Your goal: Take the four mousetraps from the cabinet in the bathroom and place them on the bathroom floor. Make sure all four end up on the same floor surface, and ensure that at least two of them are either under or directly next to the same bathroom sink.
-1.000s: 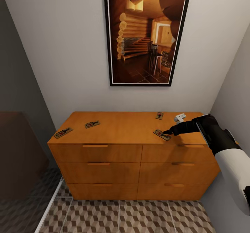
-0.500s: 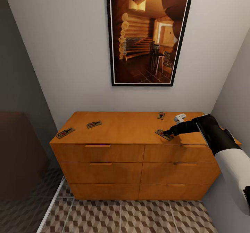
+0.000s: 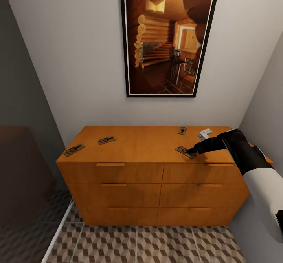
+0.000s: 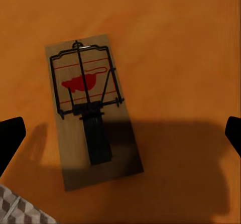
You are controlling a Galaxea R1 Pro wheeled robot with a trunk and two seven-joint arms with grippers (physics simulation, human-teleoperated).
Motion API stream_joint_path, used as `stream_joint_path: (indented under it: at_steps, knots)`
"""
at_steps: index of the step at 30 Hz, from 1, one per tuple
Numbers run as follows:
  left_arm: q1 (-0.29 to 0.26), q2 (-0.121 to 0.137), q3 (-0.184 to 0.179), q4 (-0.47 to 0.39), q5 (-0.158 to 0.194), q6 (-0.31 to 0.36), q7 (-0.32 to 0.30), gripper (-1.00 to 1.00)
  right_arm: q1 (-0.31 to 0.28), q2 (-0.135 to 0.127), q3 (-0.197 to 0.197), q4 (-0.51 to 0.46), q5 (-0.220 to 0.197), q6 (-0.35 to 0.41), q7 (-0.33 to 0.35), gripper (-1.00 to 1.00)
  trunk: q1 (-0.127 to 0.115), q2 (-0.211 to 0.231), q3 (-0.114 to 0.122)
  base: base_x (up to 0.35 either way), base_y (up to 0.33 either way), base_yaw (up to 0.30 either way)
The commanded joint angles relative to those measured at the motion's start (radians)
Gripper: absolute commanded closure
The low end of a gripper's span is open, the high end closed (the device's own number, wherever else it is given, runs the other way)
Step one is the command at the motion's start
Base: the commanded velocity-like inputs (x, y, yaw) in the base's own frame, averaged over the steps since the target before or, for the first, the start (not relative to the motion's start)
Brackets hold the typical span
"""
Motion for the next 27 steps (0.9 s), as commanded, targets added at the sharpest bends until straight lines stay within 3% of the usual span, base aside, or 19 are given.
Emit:
stream_joint_path:
  at_steps: [1, 27]
  knots:
    - [-0.001, 0.001, -0.008, 0.000, 0.010, -0.002, -0.001, -1.00, -0.001, 0.000, 0.001, -0.001, 0.013, 0.001, 0.009, -1.00, 0.000, -0.001, -0.001, 0.000, 0.000, 0.000]
    - [-0.001, 0.002, -0.008, 0.001, 0.010, -0.002, -0.001, -1.00, -0.001, -0.002, 0.001, -0.001, 0.022, 0.002, 0.013, -1.00, 0.000, -0.001, -0.001, 0.000, 0.033, 0.000]
